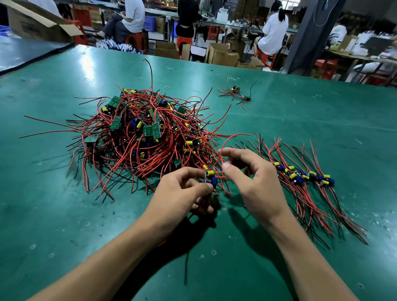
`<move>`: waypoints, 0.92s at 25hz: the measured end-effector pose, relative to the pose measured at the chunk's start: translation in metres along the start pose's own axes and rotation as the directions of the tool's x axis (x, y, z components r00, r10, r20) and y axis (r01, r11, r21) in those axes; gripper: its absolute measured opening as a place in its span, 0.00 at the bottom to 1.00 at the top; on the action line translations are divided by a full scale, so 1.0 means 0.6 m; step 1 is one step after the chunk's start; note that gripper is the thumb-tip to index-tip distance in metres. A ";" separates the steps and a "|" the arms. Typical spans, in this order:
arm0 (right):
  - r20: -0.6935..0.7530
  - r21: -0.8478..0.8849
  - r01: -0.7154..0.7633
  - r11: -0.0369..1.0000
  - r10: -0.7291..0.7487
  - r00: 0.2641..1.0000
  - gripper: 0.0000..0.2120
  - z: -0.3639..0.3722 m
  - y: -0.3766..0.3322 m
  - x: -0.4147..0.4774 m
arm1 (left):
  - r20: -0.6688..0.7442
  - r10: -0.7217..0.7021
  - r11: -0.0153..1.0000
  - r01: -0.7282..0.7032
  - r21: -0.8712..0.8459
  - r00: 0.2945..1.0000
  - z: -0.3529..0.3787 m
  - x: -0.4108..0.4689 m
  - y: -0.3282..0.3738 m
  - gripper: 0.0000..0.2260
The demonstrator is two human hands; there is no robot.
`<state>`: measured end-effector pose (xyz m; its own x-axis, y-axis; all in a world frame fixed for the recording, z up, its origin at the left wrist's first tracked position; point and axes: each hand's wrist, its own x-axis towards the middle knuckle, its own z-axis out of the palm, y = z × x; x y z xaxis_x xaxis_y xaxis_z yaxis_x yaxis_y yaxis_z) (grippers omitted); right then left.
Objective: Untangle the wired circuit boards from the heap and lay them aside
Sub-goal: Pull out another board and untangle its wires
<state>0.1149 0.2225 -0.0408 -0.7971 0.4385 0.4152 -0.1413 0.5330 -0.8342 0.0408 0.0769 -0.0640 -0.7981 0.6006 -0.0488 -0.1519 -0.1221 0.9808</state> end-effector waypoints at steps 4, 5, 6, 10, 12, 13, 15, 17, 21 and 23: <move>0.130 -0.042 -0.027 0.999 0.032 0.991 0.09 -0.006 -0.009 0.001 | 0.119 0.052 0.995 -0.061 0.073 0.992 -0.002 -0.002 -0.002 0.09; 0.188 -0.029 -0.084 0.996 0.088 0.978 0.11 -0.008 -0.006 0.001 | 0.156 0.076 0.990 -0.093 0.108 0.985 -0.002 -0.004 -0.002 0.09; 0.250 0.004 -0.149 0.989 0.143 0.958 0.12 -0.010 -0.004 0.002 | 0.190 0.095 0.982 -0.123 0.143 0.977 -0.002 -0.006 -0.002 0.10; 0.382 0.251 -0.347 0.904 0.237 0.893 0.09 -0.024 0.000 0.006 | 0.271 0.092 0.981 -0.134 0.142 0.958 -0.002 -0.012 0.000 0.10; 0.359 0.350 -0.365 0.863 0.236 0.903 0.07 -0.026 0.002 0.009 | 0.284 0.054 0.995 -0.075 0.063 0.957 -0.004 -0.010 0.000 0.10; 0.348 0.401 -0.382 0.832 0.247 0.904 0.07 -0.026 0.003 0.010 | 0.284 0.036 0.999 -0.044 0.020 0.958 -0.005 -0.009 0.000 0.10; 0.344 0.503 -0.422 0.754 0.273 0.898 0.06 -0.026 0.008 0.012 | 0.265 -0.001 0.997 0.021 -0.072 0.964 -0.008 -0.004 0.000 0.11; 0.346 0.555 -0.441 0.706 0.286 0.894 0.07 -0.027 0.009 0.013 | 0.246 -0.036 0.988 0.072 -0.140 0.969 -0.011 -0.002 0.002 0.12; 0.265 0.496 -0.393 0.774 0.296 0.918 0.11 -0.018 0.009 0.011 | 0.286 -0.020 0.992 0.054 -0.115 0.958 -0.010 -0.006 0.003 0.09; 0.265 0.497 -0.381 0.780 0.282 0.922 0.12 -0.012 0.007 0.010 | 0.304 -0.032 0.991 0.071 -0.116 0.952 -0.010 -0.005 0.004 0.13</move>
<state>0.1136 0.2327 -0.0388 -0.9306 0.3625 0.0514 -0.0980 -0.1113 -0.9889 0.0394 0.0699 -0.0624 -0.5779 0.8158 -0.0209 -0.2746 -0.1703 0.9464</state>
